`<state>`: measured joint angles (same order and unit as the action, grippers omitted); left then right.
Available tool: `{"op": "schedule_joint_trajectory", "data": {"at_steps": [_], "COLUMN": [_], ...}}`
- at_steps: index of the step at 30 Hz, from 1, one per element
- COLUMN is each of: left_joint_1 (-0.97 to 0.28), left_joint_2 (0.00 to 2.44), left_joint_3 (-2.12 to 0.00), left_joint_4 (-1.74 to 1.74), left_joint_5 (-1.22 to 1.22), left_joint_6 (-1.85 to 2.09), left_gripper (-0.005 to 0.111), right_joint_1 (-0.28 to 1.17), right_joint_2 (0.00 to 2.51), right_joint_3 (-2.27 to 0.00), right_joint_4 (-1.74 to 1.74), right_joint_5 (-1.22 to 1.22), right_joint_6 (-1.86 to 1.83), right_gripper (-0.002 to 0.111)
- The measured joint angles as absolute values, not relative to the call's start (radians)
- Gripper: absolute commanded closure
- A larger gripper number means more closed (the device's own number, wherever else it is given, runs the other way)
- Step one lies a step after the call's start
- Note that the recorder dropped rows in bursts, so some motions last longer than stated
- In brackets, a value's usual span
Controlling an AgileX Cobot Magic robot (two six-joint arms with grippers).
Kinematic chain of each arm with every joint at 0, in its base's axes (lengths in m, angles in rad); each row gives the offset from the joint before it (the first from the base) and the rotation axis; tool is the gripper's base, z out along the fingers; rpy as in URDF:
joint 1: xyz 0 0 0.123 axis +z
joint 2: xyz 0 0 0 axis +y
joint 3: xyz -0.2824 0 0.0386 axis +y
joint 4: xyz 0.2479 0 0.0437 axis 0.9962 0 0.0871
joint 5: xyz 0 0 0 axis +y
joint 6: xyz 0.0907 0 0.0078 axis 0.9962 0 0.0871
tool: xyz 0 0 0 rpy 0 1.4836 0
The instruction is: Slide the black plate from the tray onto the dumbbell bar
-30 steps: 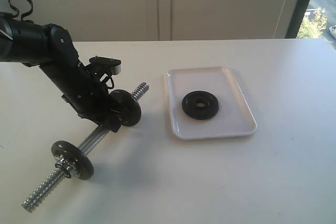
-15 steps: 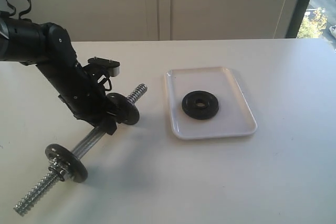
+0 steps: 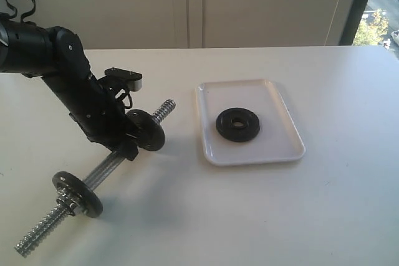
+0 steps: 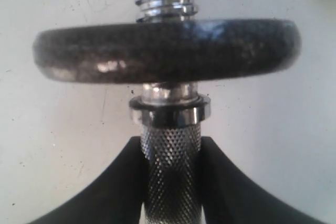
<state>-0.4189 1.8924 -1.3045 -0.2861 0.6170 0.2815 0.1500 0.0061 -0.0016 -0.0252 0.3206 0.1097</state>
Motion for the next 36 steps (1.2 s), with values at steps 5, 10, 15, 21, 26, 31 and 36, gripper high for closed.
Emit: {"op": "schedule_joint_trajectory", "data": {"at_steps": [5,10,15,21,26,31,36], "left_joint_1": [-0.419,-0.419,-0.419,-0.419,-0.419,-0.419,-0.419], "left_joint_2": [1.906,1.906,1.911,1.916,1.926,1.955,1.972], "left_joint_3": [-1.304,-1.304,-1.306,-1.311,-1.319,-1.323,-1.319], "left_joint_4": [-0.298,-0.3,-0.303,-0.324,-0.326,-0.332,-0.33], "left_joint_5": [0.613,0.613,0.615,0.626,0.637,0.646,0.648], "left_joint_6": [0.286,0.288,0.29,0.292,0.292,0.294,0.294], "left_gripper": [0.107,0.1,0.058,0.091,0.07,0.053,0.063], "right_joint_1": [0.15,0.15,0.15,0.15,0.15,0.15,0.15], "right_joint_2": [0.006,0.006,0.005,0.005,0.005,0.005,0.005], "right_joint_3": [-0.002,-0.002,-0.002,-0.002,-0.019,-0.047,-0.068], "right_joint_4": [-0.025,0.044,0.073,0.075,0.081,0.081,0.081], "right_joint_5": [0.313,0.108,-0.294,-0.564,-0.307,-0.284,-0.275], "right_joint_6": [0.11,0.155,0.189,0.388,0.421,0.423,0.423], "right_gripper": [0.108,0.108,0.108,0.108,0.108,0.108,0.108]}}
